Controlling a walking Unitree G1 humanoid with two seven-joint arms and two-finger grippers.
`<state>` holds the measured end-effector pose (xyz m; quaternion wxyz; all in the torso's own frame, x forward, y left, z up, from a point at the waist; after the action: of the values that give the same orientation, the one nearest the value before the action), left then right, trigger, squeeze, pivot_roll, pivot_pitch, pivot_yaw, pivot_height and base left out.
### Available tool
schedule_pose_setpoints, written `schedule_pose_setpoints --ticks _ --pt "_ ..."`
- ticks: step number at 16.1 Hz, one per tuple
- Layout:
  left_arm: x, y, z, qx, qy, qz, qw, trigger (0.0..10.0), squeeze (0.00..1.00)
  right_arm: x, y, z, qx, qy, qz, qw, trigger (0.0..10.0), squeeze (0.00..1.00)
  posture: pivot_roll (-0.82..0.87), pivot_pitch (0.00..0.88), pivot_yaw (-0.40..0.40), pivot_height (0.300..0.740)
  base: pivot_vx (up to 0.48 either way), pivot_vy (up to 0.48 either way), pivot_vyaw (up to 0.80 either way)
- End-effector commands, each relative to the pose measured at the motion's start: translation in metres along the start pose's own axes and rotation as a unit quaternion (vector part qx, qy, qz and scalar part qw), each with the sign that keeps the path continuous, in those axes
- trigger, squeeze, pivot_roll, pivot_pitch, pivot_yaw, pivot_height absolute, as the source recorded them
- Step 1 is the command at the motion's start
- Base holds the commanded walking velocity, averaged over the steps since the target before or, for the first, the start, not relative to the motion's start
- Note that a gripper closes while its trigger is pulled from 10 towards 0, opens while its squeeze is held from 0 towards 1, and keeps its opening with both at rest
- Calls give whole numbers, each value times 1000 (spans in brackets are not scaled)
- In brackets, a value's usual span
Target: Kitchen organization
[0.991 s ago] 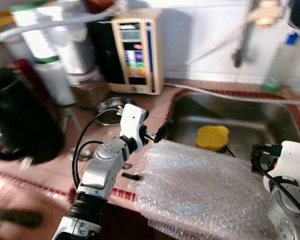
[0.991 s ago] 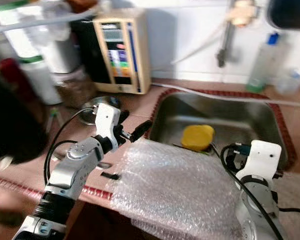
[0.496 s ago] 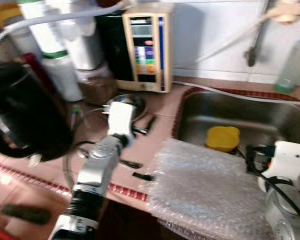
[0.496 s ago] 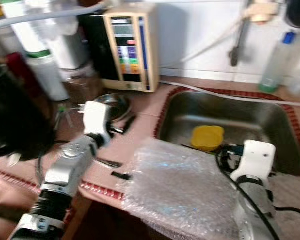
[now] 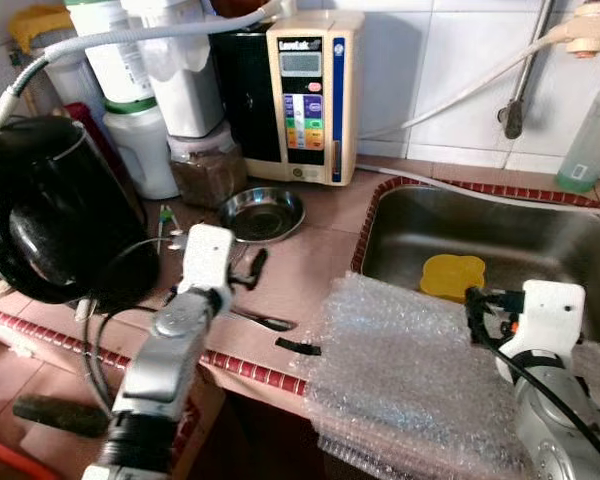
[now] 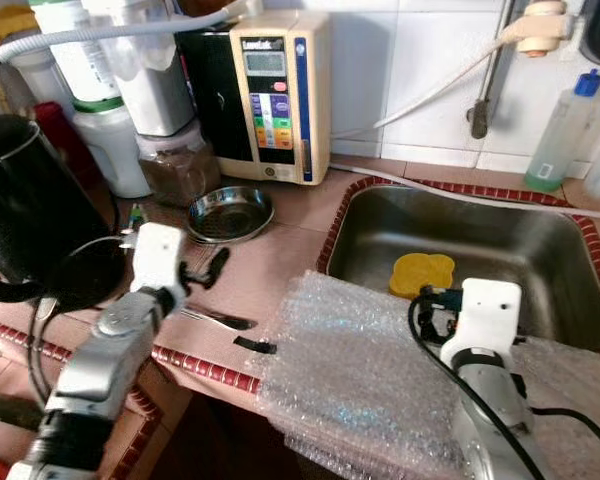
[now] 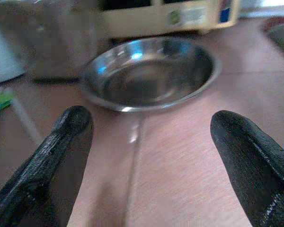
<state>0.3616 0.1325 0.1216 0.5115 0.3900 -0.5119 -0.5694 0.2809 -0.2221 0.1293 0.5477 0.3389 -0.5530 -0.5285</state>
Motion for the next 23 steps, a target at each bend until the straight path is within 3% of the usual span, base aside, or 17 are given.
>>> schedule_pose_setpoints --ticks 1,6,11,13,15,18,22,23 --pt "-18 11 5 17 40 -10 999 10000 0 -8 4 0 10 21 0 1000 10000 0 -17 0 95 740 0 0 0" --pt "-36 16 17 18 91 4 996 10000 0 -32 8 3 24 83 -3 996 10000 0 3 0 102 740 0 0 0" --pt "-47 -1 29 -42 107 50 992 10000 0 -48 9 6 29 129 -8 991 10000 0 23 0 93 740 0 0 0" --pt "-46 -19 35 -92 96 72 989 10000 0 -65 16 11 46 189 3 981 10000 0 29 0 89 740 0 0 0" --pt "-48 -26 39 -115 101 102 983 10000 0 -66 13 11 43 193 18 980 10000 0 32 0 88 740 0 0 0" --pt "-50 -21 40 -104 103 136 980 10000 0 -68 10 14 40 202 18 978 10000 0 35 0 85 740 0 0 0" --pt "-57 -15 41 -87 123 141 978 10000 0 -75 12 14 46 217 26 975 10000 0 36 0 85 740 0 0 0" --pt "-59 -9 39 -69 126 163 976 10000 1000 -76 11 14 45 219 28 974 10000 0 36 0 82 740 0 0 0"
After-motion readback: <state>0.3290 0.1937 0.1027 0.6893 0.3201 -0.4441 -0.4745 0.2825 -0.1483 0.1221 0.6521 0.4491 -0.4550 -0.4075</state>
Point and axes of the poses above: a point about 5 cm out from each wrist's last joint towards the gripper, its own z axis pointing back from the gripper into the wrist, its own y axis along the axis of the wrist's last joint, x = y × z, the point moved 4 cm from there along -z, pointing out of the wrist towards the gripper, and after that the axes turned 9 degrees about z, right-handed, at the moved point
